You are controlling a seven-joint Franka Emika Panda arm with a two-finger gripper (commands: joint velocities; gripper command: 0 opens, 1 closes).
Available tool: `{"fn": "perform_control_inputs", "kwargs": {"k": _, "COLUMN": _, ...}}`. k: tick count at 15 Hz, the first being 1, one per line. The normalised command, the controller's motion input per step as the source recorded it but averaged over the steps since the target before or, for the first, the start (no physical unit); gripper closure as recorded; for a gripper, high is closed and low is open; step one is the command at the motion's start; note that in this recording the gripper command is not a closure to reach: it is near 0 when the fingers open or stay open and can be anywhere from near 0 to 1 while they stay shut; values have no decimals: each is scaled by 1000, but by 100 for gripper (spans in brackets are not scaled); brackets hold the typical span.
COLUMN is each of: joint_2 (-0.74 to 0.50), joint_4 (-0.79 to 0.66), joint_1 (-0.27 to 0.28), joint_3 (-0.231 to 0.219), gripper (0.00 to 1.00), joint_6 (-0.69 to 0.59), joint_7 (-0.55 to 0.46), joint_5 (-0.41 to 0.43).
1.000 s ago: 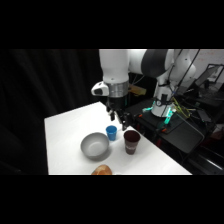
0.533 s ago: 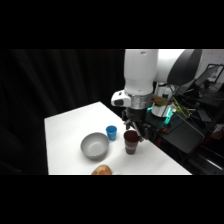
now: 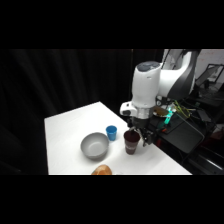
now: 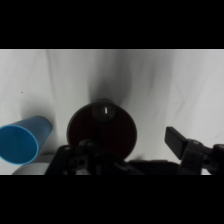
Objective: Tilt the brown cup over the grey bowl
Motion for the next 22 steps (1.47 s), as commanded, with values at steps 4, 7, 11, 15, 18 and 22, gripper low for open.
{"fn": "perform_control_inputs", "kwargs": {"k": 4, "joint_2": 121, "joint_4": -88, "joint_1": 2, "joint_3": -62, "gripper": 100, "joint_6": 326, "joint_7": -17, "joint_5": 16}}
{"fn": "perform_control_inputs", "kwargs": {"k": 7, "joint_2": -32, "joint_4": -19, "joint_1": 65, "joint_3": -83, "gripper": 98, "joint_6": 105, "joint_7": 79, "joint_5": -89}}
{"fn": "perform_control_inputs", "kwargs": {"k": 11, "joint_2": -177, "joint_4": -5, "joint_1": 97, "joint_3": -101, "gripper": 7, "joint_6": -77, "joint_7": 177, "joint_5": -199}}
{"fn": "perform_control_inputs", "kwargs": {"k": 15, "joint_2": -397, "joint_4": 83, "joint_1": 43, "joint_3": -65, "gripper": 5, "joint_6": -400, "joint_7": 127, "joint_5": -140}}
{"fn": "perform_control_inputs", "kwargs": {"k": 18, "joint_2": -338, "joint_4": 237, "joint_1": -59, "joint_3": 6, "gripper": 5, "joint_6": -527, "joint_7": -85, "joint_5": 26}}
{"fn": "perform_control_inputs", "kwargs": {"k": 22, "joint_2": 20, "joint_4": 465, "joint_1": -143, "joint_3": -38, "gripper": 6, "joint_6": -340, "joint_7": -470, "joint_5": 277}}
